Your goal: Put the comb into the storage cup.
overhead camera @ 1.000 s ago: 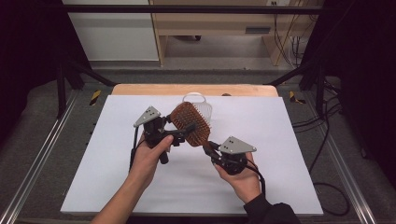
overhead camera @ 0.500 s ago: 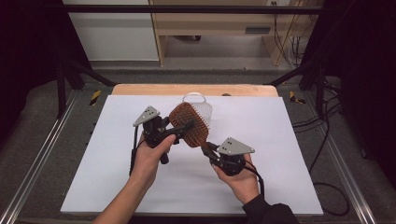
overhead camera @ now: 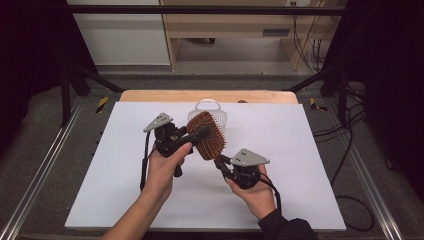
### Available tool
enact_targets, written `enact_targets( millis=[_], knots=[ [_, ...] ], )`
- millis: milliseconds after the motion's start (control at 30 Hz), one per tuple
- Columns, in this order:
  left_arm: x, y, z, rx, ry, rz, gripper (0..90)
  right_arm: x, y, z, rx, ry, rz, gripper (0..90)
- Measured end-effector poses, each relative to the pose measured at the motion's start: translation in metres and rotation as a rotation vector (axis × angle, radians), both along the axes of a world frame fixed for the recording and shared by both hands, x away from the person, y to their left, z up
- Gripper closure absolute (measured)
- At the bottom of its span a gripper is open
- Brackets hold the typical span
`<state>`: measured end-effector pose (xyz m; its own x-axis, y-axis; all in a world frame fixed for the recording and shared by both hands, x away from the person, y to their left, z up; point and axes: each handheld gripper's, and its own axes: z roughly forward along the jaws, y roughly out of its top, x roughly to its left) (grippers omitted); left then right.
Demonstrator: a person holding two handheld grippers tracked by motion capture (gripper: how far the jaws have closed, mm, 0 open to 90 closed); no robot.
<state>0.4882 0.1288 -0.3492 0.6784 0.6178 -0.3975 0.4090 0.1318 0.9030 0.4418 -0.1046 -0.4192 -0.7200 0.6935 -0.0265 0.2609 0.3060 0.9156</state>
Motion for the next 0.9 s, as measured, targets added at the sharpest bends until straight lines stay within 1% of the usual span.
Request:
enact_targets(
  millis=[67, 167, 267, 467, 733, 800, 867, 900],
  knots=[
    [-0.001, -0.002, 0.001, 0.003, 0.005, 0.003, 50.4, 0.0, 0.0, 0.0, 0.002, 0.003, 0.001, 72.6],
    [-0.001, -0.004, 0.003, 0.007, 0.009, -0.004, 51.5, 0.001, 0.0, -0.002, 0.01, 0.02, 0.004, 72.5],
    [-0.002, -0.006, 0.005, 0.021, 0.001, -0.01, 51.9, 0.002, -0.001, -0.002, 0.013, 0.026, 0.008, 72.4],
    [-0.003, -0.01, 0.007, 0.04, -0.02, -0.024, 52.6, 0.002, -0.002, -0.003, 0.035, 0.042, 0.011, 72.2],
    [-0.005, -0.013, 0.009, 0.042, -0.028, -0.029, 52.8, 0.003, -0.003, -0.003, 0.049, 0.049, 0.009, 71.7],
    [-0.005, -0.014, 0.009, 0.049, -0.031, -0.03, 52.9, 0.003, -0.004, -0.003, 0.054, 0.049, 0.01, 68.9],
    [-0.005, -0.014, 0.009, 0.049, -0.035, -0.031, 53.0, 0.002, -0.004, -0.003, 0.064, 0.045, 0.004, 63.1],
    [-0.004, -0.013, 0.01, 0.047, -0.038, -0.033, 53.0, 0.002, -0.005, -0.002, 0.072, 0.044, -0.012, 53.2]
  ],
)
